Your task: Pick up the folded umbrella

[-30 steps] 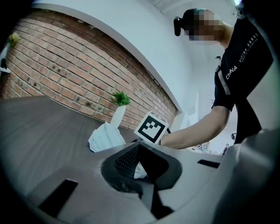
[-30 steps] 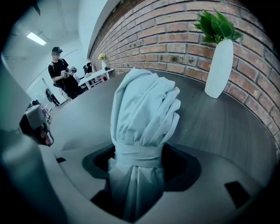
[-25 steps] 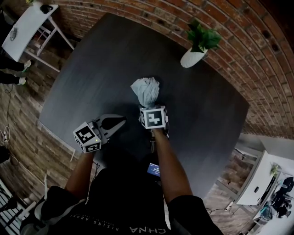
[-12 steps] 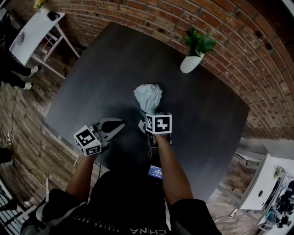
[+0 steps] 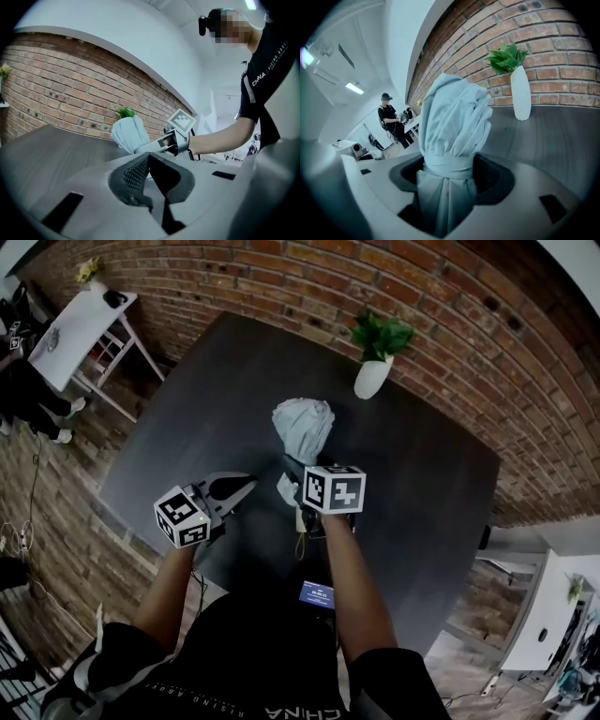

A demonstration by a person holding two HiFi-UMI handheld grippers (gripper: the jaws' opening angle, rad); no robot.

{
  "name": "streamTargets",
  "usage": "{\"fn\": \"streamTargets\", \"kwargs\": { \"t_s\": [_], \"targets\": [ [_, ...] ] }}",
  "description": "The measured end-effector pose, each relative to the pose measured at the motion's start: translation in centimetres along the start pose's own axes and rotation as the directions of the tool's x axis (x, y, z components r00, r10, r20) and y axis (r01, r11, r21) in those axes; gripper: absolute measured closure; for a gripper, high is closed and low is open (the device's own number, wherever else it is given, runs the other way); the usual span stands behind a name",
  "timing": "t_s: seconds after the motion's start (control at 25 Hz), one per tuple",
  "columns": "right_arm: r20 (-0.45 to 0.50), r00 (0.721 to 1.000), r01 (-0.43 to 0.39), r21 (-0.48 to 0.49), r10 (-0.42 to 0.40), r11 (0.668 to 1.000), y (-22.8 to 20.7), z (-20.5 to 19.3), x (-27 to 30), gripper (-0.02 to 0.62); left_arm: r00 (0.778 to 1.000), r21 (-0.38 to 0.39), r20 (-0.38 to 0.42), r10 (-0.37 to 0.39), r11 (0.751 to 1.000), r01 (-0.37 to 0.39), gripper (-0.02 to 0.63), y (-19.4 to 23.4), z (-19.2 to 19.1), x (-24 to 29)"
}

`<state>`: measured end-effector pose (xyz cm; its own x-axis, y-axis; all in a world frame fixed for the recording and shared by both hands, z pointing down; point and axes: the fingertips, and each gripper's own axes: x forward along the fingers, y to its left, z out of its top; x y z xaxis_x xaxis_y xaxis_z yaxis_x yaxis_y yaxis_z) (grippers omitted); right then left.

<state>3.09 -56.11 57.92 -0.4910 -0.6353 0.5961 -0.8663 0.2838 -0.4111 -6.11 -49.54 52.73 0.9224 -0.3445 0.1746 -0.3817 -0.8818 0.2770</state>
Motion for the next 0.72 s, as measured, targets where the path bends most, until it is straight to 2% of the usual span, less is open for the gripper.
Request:
{"fn": "streamTargets", "kwargs": {
  "t_s": [0.16, 0.4, 0.56, 0.72],
  "targets": [
    [0.057, 0.998, -0.011, -0.013, 0.012, 1.0, 0.3, 1.7, -2.0, 0.293, 0.999, 0.038, -0.023, 0.028, 0.999, -0.027, 0.603, 0.6, 2.2, 1.6],
    [0.162, 0.983, -0.079, -0.04, 0.084, 0.996, 2.1, 4.8, -5.3, 0.293, 0.997, 0.052, -0.042, 0.067, 0.997, -0.065, 0.603, 0.7, 5.6, 3.1],
    [0.254, 0.955, -0.133, -0.096, 0.153, 0.987, 4.0, 7.4, -8.3, 0.293, 0.996, 0.058, -0.01, 0.088, 0.995, -0.087, 0.603, -0.1, 7.9, 3.4],
    [0.339, 0.914, -0.173, -0.164, 0.22, 0.971, 6.0, 9.5, -11.7, 0.293, 0.996, 0.064, 0.031, 0.084, 0.994, -0.086, 0.603, -1.9, 9.3, 3.4]
  ]
}}
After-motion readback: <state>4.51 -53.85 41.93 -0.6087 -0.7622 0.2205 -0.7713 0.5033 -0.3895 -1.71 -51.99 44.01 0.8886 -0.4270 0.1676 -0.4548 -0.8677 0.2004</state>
